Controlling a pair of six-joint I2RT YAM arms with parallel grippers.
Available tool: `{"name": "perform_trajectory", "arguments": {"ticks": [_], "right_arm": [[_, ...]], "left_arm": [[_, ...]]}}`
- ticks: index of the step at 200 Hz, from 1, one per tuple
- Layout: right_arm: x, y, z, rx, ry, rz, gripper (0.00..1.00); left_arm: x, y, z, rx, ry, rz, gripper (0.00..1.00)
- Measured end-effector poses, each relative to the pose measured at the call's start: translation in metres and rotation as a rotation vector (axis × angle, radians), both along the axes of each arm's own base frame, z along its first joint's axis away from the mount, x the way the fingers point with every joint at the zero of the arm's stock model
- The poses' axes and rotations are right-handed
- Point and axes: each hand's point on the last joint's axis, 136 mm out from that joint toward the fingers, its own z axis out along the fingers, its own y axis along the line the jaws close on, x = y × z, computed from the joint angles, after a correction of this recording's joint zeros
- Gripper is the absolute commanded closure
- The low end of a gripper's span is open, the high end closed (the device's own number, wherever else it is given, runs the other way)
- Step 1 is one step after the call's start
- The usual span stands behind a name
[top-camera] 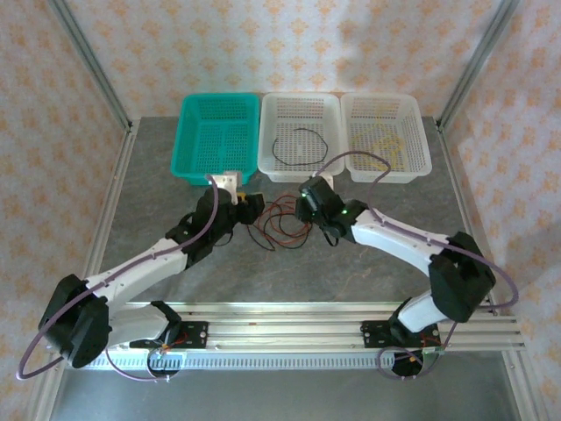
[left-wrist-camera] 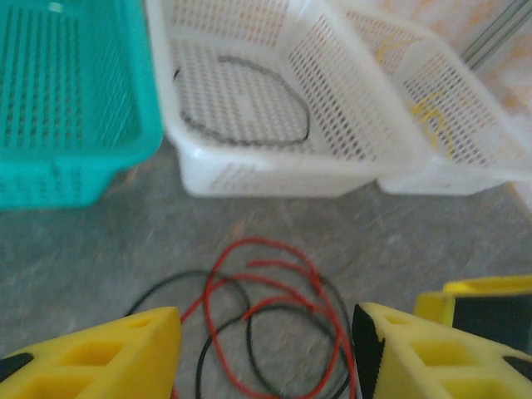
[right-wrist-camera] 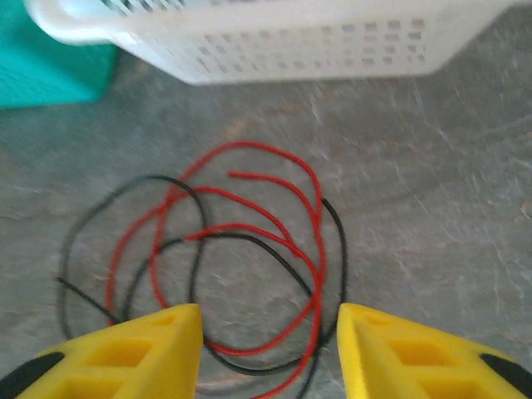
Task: Untangle the cables
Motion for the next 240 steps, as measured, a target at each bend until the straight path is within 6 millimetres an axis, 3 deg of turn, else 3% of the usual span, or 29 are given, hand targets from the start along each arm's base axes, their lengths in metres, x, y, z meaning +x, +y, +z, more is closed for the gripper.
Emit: {"name": "perform_trajectory", "arguments": {"ticks": [27,57,119,156,240], "right_arm": [[-0.003,-0.006,-0.029,-0.056,0.073,-0.034,0.63],[-0.007,-0.009,-0.052,-0.082,0.13,-0.081,0.64],[-0.016,-0.002,-0.067,-0.084,0.172,-0.126,0.67],[-0.016,-0.001,-0.078,-0.105,0.192,-0.129,0.72],[-0.001,0.008,-0.08,-0.126,0.174,-0.134,0.77]], "left_arm": [[-0.02,0.0,-0.032,-0.008,0.059,-0.001,0.43],[-0.033,-0.01,-0.046,-0.033,0.076,-0.025,0.42],[-0.043,-0.037,-0.049,-0.078,0.046,-0.108,0.42],[-0.04,-0.04,-0.05,-0.084,0.041,-0.11,0.42],[-0.04,-0.041,-0.048,-0.09,0.035,-0.112,0.42]]}}
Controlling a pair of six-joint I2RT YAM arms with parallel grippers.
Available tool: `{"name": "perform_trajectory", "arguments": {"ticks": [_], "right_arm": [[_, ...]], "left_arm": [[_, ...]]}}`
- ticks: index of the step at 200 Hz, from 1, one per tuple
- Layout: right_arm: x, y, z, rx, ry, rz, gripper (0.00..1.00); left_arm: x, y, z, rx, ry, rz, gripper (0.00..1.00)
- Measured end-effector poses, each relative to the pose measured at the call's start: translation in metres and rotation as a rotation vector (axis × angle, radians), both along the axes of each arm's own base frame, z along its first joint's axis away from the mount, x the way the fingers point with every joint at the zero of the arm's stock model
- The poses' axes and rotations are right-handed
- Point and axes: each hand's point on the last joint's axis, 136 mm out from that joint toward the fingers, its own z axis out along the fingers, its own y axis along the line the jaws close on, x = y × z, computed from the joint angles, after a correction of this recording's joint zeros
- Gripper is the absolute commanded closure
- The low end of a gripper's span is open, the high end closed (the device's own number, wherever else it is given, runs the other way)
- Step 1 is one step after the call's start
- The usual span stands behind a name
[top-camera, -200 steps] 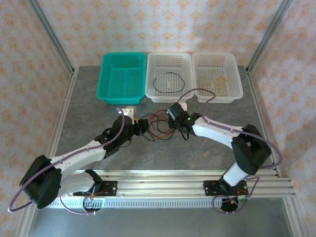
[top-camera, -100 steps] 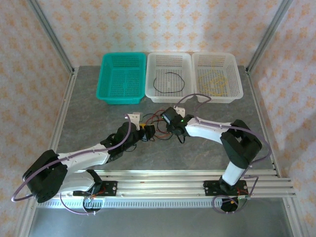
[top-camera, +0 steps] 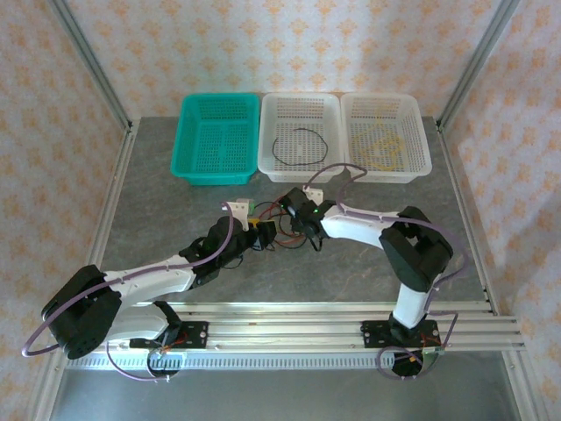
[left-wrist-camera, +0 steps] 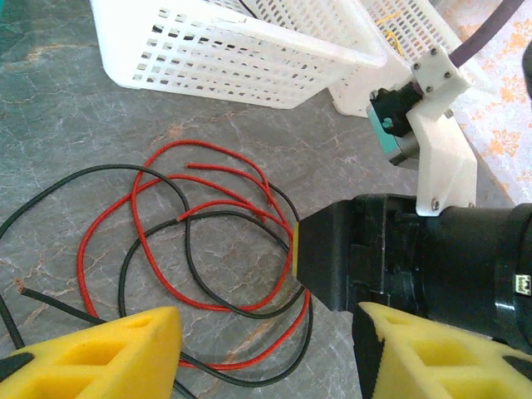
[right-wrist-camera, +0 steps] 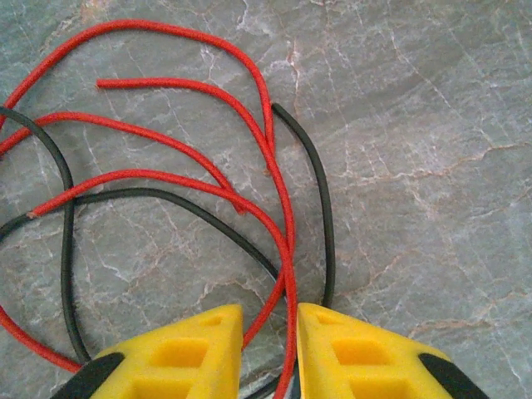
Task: Untangle the cables
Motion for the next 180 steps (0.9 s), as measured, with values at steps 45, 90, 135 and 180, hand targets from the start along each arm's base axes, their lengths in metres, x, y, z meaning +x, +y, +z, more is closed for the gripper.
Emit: {"name": "perform_trajectory", "arguments": {"ticks": [45,90,135,180], "right_arm": [[0.002,-0.002,-0.003,-0.022,-0.001,-0.004,0.79],[0.001,-0.003,-0.005,-0.029,0.004,-0.005,0.79],[0.0,-0.004,-0.015,-0.046,0.021,-0.004,0.8],[-0.001,-0.005,-0.018,-0.052,0.027,-0.002,0.85]], "left_arm": [[0.0,0.0,0.0,0.001,0.0,0.0,0.42],[0.0,0.0,0.0,0.001,0.0,0.0,0.43],[0.0,0.0,0.0,0.001,0.0,0.0,0.43],[0.0,0.0,0.0,0.001,0.0,0.0,0.43]]}}
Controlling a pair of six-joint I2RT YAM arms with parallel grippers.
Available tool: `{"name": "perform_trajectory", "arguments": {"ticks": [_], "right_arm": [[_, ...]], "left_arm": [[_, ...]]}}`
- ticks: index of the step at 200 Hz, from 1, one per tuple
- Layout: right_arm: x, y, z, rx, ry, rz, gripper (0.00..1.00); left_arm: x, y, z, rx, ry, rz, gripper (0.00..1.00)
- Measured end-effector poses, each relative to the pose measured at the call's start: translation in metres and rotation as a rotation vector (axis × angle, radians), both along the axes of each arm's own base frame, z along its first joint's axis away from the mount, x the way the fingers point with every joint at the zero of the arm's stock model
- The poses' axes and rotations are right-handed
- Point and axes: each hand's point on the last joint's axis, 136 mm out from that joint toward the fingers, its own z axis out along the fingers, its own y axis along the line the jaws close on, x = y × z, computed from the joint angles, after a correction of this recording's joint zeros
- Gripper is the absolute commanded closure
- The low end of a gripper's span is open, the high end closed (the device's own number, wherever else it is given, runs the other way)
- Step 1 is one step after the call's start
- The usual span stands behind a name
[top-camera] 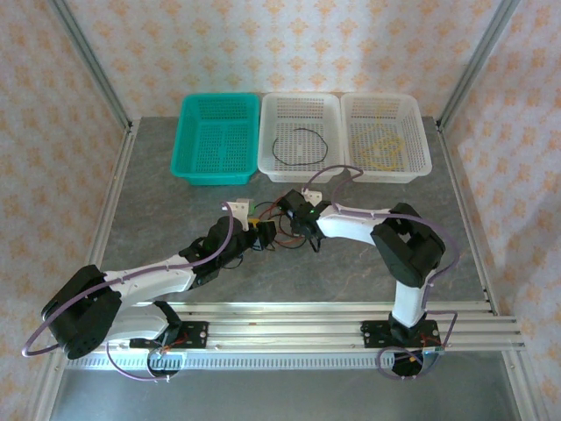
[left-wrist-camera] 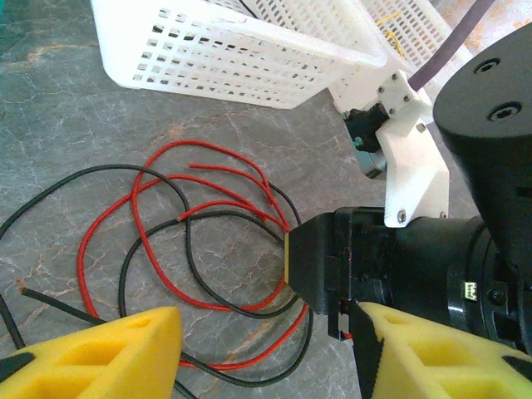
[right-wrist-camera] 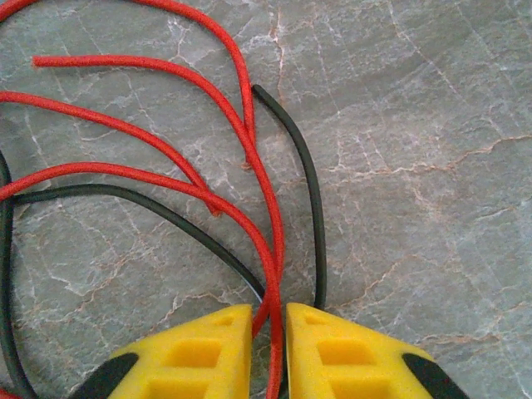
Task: Untangle the cables
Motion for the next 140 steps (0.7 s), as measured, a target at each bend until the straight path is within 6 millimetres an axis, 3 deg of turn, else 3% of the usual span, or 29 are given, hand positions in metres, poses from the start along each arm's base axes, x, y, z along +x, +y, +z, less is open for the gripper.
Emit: {"name": "perform_trajectory", "arguments": {"ticks": [89,111,140], "right_arm": [[-0.001,-0.002,0.006,0.009,-0.018,0.002,1.0],[-0.005,-0.007,0.024,0.045,-0.061,0.005,1.0],[-0.005,-0.008,0.069,0.139,-0.175,0.024,1.0]], "left_arm": [[0.001,0.002,0.0,0.004,-0.003,0.01,0.42],[0.001,0.002,0.004,0.0,-0.01,0.012,0.43],[0.002,-0.002,0.008,-0.003,-0.02,-0.002,0.43]]}}
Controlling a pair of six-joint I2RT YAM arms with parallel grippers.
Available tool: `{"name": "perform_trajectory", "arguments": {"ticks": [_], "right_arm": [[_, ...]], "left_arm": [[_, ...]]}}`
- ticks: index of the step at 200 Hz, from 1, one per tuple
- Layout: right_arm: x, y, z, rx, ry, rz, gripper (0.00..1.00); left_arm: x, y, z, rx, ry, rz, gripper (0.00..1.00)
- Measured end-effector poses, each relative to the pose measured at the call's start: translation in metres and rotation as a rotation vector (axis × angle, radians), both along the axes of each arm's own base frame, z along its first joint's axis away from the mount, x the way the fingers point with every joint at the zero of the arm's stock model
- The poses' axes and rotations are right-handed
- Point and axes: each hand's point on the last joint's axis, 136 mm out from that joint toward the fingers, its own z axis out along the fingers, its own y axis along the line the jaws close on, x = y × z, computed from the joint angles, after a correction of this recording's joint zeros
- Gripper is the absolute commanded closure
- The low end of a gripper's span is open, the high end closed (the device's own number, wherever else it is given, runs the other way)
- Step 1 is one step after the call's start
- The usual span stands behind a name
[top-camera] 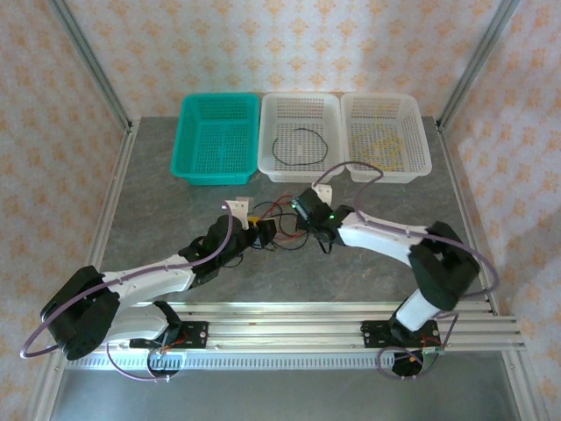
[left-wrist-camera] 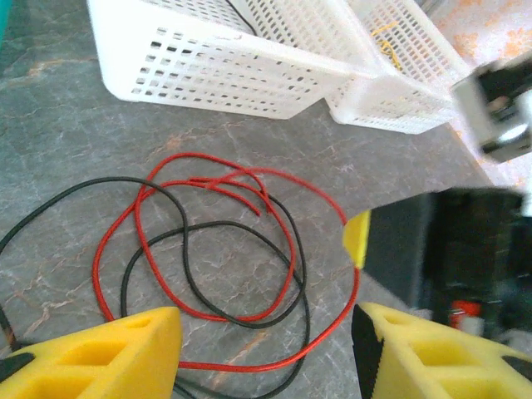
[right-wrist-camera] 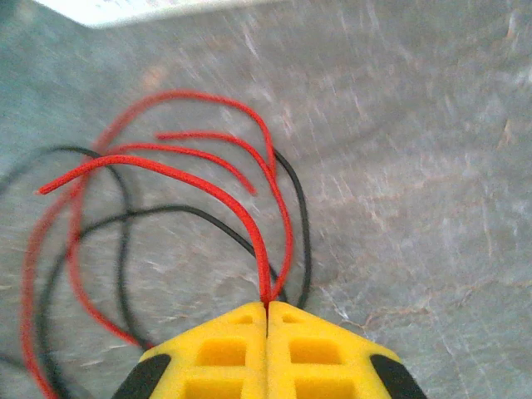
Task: Untangle the cables
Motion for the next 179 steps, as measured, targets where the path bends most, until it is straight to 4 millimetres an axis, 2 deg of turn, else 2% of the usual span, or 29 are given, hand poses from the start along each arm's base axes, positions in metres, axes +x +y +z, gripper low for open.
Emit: {"name": "perform_trajectory", "arguments": {"ticks": [21,46,107,127,145,161,179], "right_arm": [[0.0,0.001,0.034,0.065,-0.085,0.026,1.0],[-0.001,0.005,0.064,0.118,-0.155,0.07,1.0],[-0.007,0.006,0.106,0.183,-0.229,0.151,1.0],[-0.003,-0.001,0.126,0.202,-0.259,0.129,1.0],[0.001,-0.008,0.151,0.224,-0.297,0.108,1.0],[0.004,-0.011,0.177,0.244,-0.34,0.098,1.0],[0.003,-0.015,0.207,0.266,-0.39,0.091,1.0]], "left_arm": [[0.001,-0.007,0.006,-0.006,-0.013,-0.032,0.43],[0.001,-0.021,0.013,-0.018,-0.027,-0.098,0.43],[0.002,-0.062,0.026,-0.033,-0.044,-0.288,0.41],[0.003,-0.066,0.03,-0.036,-0.054,-0.305,0.41],[0.006,-0.065,0.036,-0.045,-0.066,-0.307,0.4],[0.009,-0.063,0.05,-0.064,-0.091,-0.306,0.4],[0.012,-0.06,0.077,-0.099,-0.143,-0.3,0.38]]}}
